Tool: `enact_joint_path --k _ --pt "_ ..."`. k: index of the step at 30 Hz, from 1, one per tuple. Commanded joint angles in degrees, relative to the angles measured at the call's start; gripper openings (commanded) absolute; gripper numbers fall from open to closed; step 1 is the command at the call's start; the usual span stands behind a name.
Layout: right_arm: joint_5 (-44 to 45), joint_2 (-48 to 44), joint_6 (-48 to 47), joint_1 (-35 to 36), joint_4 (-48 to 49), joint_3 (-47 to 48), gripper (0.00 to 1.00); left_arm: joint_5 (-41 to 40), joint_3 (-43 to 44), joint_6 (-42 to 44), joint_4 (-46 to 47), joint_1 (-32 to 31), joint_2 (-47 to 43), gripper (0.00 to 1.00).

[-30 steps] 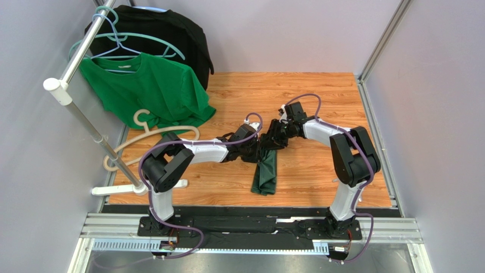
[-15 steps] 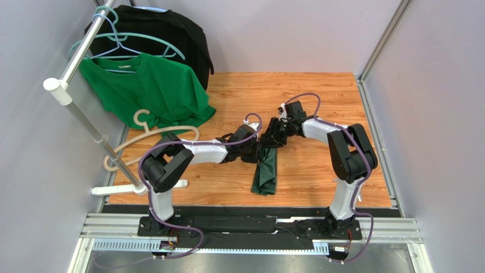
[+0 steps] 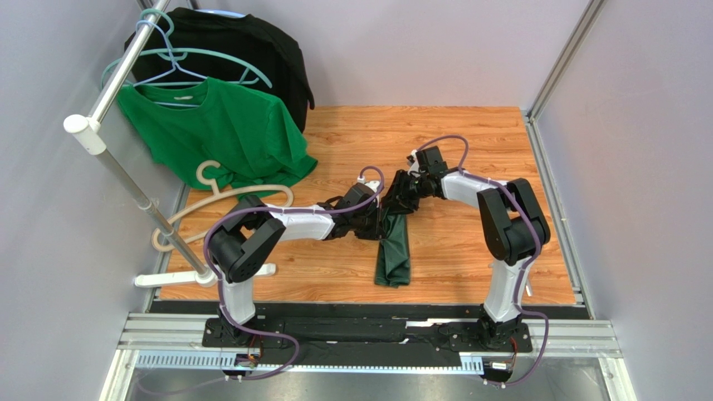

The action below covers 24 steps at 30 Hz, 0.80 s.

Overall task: Fold the napkin into a case and place the utensils inside
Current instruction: Grasp the top corner of the smaller rectangle folded napkin from the folded napkin.

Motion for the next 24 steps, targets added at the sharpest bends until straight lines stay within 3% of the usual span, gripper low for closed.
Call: enact_joint_path --k 1,12,18,21,24 --pt "3.2 -6.63 -2.22 -0.24 -1.18 -2.97 0.41 1.09 -2.54 -1.6 -2.9 -0.39 0.95 0.0" --pt "3.46 -3.3 -0.02 1.7 4.71 -4.91 0.39 1.61 -2.45 -1.96 -2.9 -0.39 0.07 0.0" --pt "4.33 3.03 5.07 1.87 14.73 -2.98 0.4 2.75 -3.06 -3.45 1.22 -0.92 2.35 0.0" --pt "3.64 5.06 4.64 1.78 14.57 -0.16 0.4 2.93 -3.5 -3.72 1.41 -0.92 2.45 0.0" --pt "4.07 1.39 2.01 1.87 8.78 -0.07 0.42 1.97 -4.03 -3.8 0.97 -0.92 1.48 0.0"
